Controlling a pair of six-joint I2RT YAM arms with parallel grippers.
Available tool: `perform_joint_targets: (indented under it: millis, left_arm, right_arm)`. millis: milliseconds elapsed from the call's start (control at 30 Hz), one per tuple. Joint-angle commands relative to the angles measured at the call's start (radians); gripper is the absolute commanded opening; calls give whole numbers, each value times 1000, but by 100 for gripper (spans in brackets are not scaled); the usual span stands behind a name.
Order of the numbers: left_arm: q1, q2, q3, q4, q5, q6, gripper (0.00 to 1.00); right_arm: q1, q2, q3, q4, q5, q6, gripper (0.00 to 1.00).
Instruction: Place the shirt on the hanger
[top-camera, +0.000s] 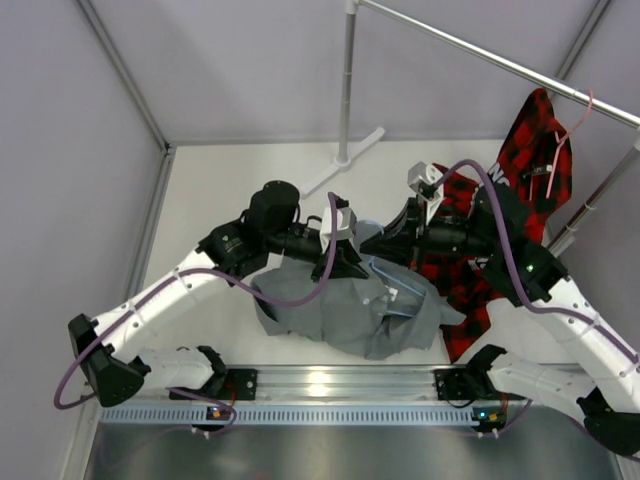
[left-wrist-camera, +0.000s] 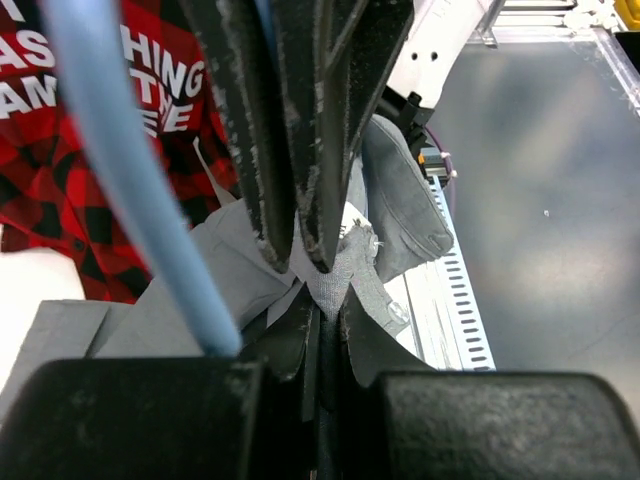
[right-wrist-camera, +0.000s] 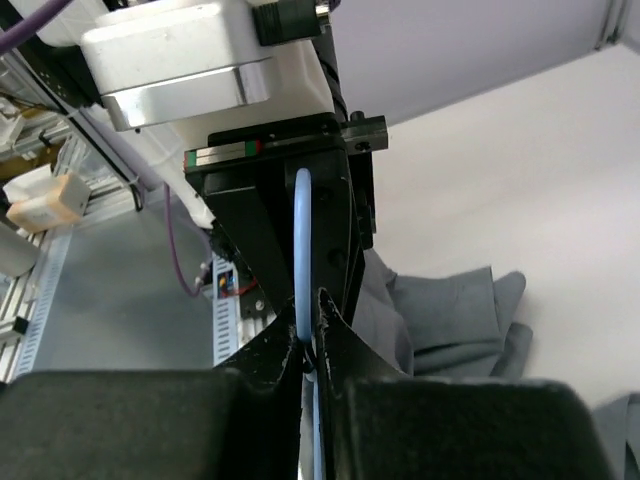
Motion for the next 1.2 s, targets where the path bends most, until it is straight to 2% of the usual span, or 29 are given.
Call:
perform_joint_targets:
  millis: [0, 100, 133, 167, 200, 233, 267, 300, 333, 433, 467, 500, 567, 600, 633, 733, 867, 1033, 1067, 1100, 1133, 1167]
  left_arm:
    - [-7, -9, 63, 42, 0, -15, 0]
    - [-7, -9, 107, 42, -95, -53, 0]
    - [-7, -14, 127, 42, -145, -70, 5]
    - [-7, -17, 175, 42, -217, -101, 28]
    - [-7, -23, 199, 42, -294, -144, 63]
    - [-7, -49, 218, 43, -451, -164, 78]
    - [-7, -69, 236, 45, -530, -181, 86]
    - [-7, -92, 235, 51, -602, -224, 91]
    - [-7, -120, 221, 60, -743, -242, 93]
    - [-7, -280, 71, 129, -954, -330, 96]
    - [-7, -328, 21, 149, -1044, -354, 95]
    - [-7, -432, -83, 148, -1084, -414, 95]
    - [-7, -543, -202, 148, -1161, -536, 91]
    - [-7, -653, -263, 148, -1169, -585, 89]
    - [-7, -705, -387, 149, -1172, -627, 89]
    - [-7, -880, -574, 149, -1149, -738, 86]
    - [-7, -962, -674, 148, -1119, -775, 85]
    - [-7, -890, -701, 171, -1213, -762, 82]
    - [-7, -852, -702, 194, -1230, -750, 77]
    - [-7, -832, -704, 200, -1253, -750, 64]
    - [-7, -815, -702, 198, -1314, -759, 34]
    - [-7, -795, -704, 205, -1335, -773, 9]
  right_arm:
    - [4, -52, -35, 224, -40, 30, 0]
    - [4, -82, -53, 243, 35, 45, 0]
    - [5, -88, -50, 234, 113, 47, 0]
    - [4, -99, -44, 218, 156, 47, 0]
    - [4, -102, -28, 177, 208, 42, 0]
    - [4, -104, -15, 149, 259, 32, 0]
    - [4, -107, 11, 125, 361, 29, 0]
    - [4, -104, 22, 87, 395, 13, 0]
    - [4, -98, 35, 74, 411, 3, 0]
    - [4, -58, 118, 1, 460, -19, 0]
    - [4, -40, 138, -16, 484, -18, 0]
    - [4, -33, 170, -29, 518, -16, 0]
    - [4, -18, 212, -61, 621, -4, 0]
    - [4, -15, 221, -69, 647, 1, 0]
    - [5, -12, 233, -72, 658, -1, 0]
    - [4, 14, 284, -88, 669, -7, 0]
    - [4, 63, 344, -108, 653, -7, 0]
    - [4, 88, 373, -109, 589, 16, 0]
    - [4, 91, 379, -107, 583, 18, 0]
    - [4, 93, 382, -107, 581, 19, 0]
    - [4, 91, 382, -108, 587, 19, 0]
    - [5, 90, 382, -110, 595, 18, 0]
